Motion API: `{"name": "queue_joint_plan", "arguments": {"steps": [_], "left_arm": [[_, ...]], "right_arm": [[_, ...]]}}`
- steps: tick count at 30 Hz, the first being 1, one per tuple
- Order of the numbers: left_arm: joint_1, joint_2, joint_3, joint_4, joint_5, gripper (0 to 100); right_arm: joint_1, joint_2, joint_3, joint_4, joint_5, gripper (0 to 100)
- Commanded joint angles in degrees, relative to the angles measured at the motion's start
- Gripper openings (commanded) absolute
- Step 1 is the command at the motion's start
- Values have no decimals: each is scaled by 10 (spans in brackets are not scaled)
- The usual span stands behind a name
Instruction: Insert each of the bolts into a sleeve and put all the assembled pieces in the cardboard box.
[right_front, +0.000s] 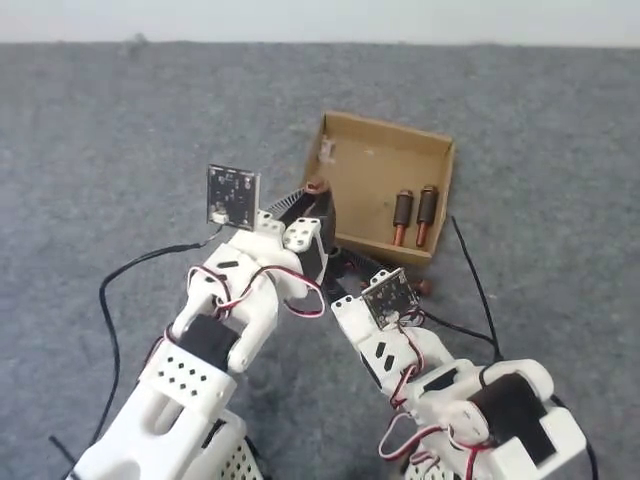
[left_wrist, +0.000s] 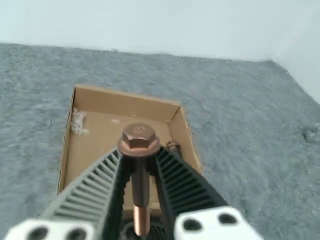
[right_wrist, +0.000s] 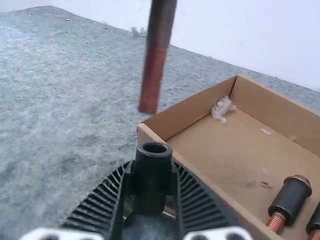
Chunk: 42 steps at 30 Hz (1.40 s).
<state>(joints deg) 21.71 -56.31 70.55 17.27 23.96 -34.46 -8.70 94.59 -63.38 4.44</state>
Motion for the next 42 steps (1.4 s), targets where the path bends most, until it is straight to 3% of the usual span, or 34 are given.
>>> {"name": "queue_joint_plan", "arguments": {"steps": [1,10,14,20,32,42], "left_arm": [[3,-16,18,-69,4,11],[-2,-16,32,-71,3,11],[-1,-3,33,-72,-34,11],[0,80,22,-124,-34,11],[4,81,20,-116,-33,11],[21,30,7,-30,-33,11]], "right_arm": [[-3,-3,5,0,-1,6],[-3,-7,7,-1,-1,6],[-3,-8,11,-2,-2,6],[-2,-2,11,-24,-1,6],[-1,-2,11,-24,-4,6],[0,-2,11,-25,-4,6]]}}
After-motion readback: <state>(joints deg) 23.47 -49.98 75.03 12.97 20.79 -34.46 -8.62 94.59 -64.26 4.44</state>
